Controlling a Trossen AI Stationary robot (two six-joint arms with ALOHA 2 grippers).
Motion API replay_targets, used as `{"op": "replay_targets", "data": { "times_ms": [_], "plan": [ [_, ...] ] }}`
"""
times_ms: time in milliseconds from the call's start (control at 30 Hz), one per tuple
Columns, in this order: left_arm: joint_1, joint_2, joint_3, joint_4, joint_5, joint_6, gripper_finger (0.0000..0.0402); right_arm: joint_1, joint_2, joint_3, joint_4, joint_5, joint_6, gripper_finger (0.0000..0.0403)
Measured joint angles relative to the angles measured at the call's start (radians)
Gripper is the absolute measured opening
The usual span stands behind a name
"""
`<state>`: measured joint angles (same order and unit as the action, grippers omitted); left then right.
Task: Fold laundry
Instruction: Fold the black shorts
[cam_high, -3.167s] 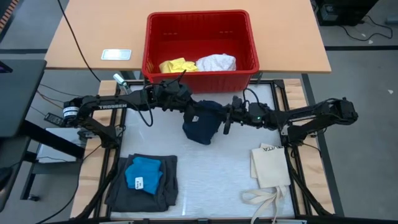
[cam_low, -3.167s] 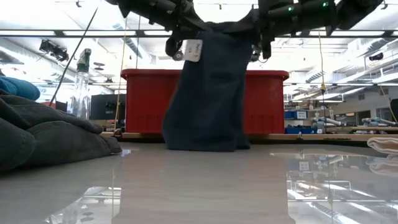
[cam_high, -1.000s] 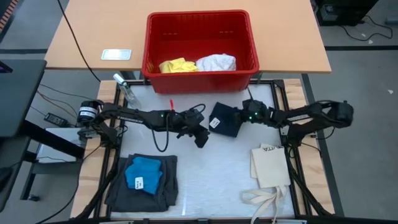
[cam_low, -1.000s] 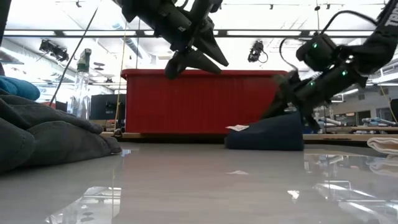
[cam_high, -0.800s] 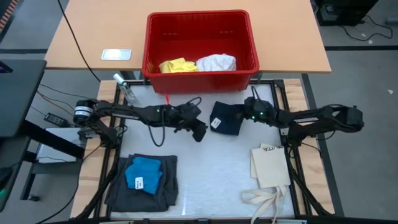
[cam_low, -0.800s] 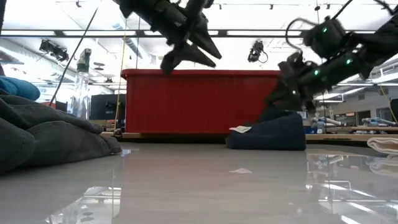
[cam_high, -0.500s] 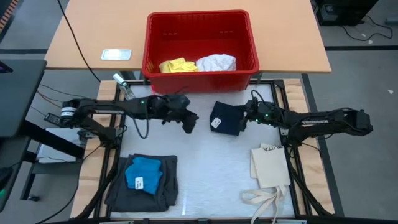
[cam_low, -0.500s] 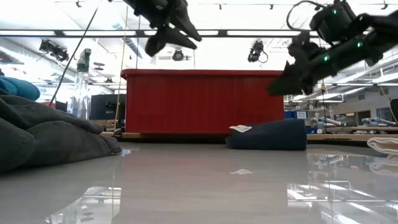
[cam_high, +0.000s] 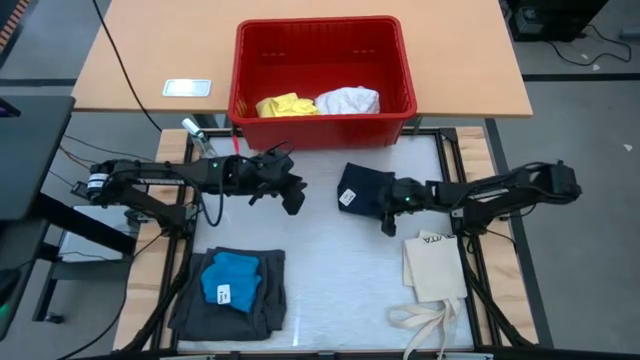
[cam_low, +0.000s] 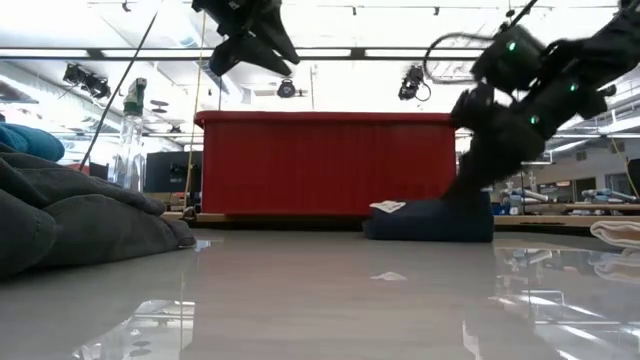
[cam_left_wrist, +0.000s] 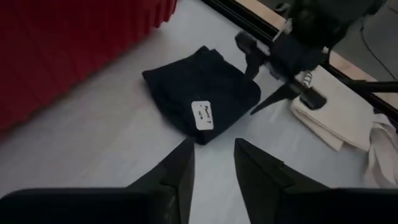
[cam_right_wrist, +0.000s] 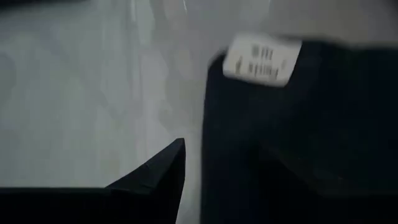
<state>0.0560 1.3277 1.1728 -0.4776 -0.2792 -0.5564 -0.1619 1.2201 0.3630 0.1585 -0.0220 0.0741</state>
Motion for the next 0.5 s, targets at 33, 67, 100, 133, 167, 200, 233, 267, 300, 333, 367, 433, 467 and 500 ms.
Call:
{"op": "replay_targets", "data": {
  "times_ms": [33, 67, 100, 133, 167, 200, 233, 267, 300, 333, 367, 433, 467, 500],
  "plan": [
    [0.0, 0.0, 0.0, 0.001, -0.006, 0.0, 0.0126, 0.0, 0.025, 0.0, 0.0, 0.005, -0.006, 0.02],
    [0.0, 0.0, 0.0, 0.002, -0.015, 0.001, 0.0136, 0.0, 0.05, 0.0, 0.002, 0.022, -0.016, 0.02],
    [0.0, 0.0, 0.0, 0.001, -0.025, 0.001, 0.0148, -0.001, 0.077, 0.0, 0.003, 0.042, -0.023, 0.02],
    [0.001, 0.0, 0.0, 0.0, -0.037, -0.001, 0.016, -0.004, 0.102, 0.001, 0.001, 0.06, -0.026, 0.02],
    [0.002, 0.0, 0.0, -0.001, -0.043, -0.003, 0.0173, -0.01, 0.126, 0.007, -0.003, 0.083, -0.025, 0.02],
    [0.004, 0.005, 0.0, 0.0, -0.044, -0.005, 0.0185, -0.013, 0.149, 0.012, -0.003, 0.103, -0.025, 0.02],
    [0.004, 0.007, 0.0, -0.001, -0.045, -0.005, 0.0197, -0.018, 0.169, 0.019, -0.001, 0.117, -0.025, 0.02],
    [0.004, 0.01, 0.0, -0.014, -0.045, -0.005, 0.0207, -0.023, 0.19, 0.029, 0.003, 0.13, -0.026, 0.0199],
    [0.004, 0.01, 0.0, -0.034, -0.044, -0.006, 0.0215, -0.028, 0.211, 0.04, 0.005, 0.135, -0.026, 0.0199],
    [0.004, 0.01, 0.0, -0.054, -0.043, -0.013, 0.0222, -0.035, 0.231, 0.053, 0.008, 0.135, -0.025, 0.0198],
    [0.002, 0.01, 0.0, -0.074, -0.043, -0.035, 0.0227, -0.045, 0.25, 0.067, 0.011, 0.129, -0.025, 0.0197],
    [-0.007, 0.009, 0.0, -0.136, -0.042, -0.118, 0.0231, -0.055, 0.287, 0.096, 0.015, 0.125, -0.009, 0.0197],
    [-0.013, 0.008, 0.0, -0.169, -0.042, -0.159, 0.0232, -0.058, 0.307, 0.111, 0.017, 0.126, 0.005, 0.0197],
    [-0.02, 0.007, 0.0, -0.195, -0.041, -0.189, 0.0232, -0.059, 0.326, 0.125, 0.017, 0.126, 0.018, 0.0197]
  ]
}}
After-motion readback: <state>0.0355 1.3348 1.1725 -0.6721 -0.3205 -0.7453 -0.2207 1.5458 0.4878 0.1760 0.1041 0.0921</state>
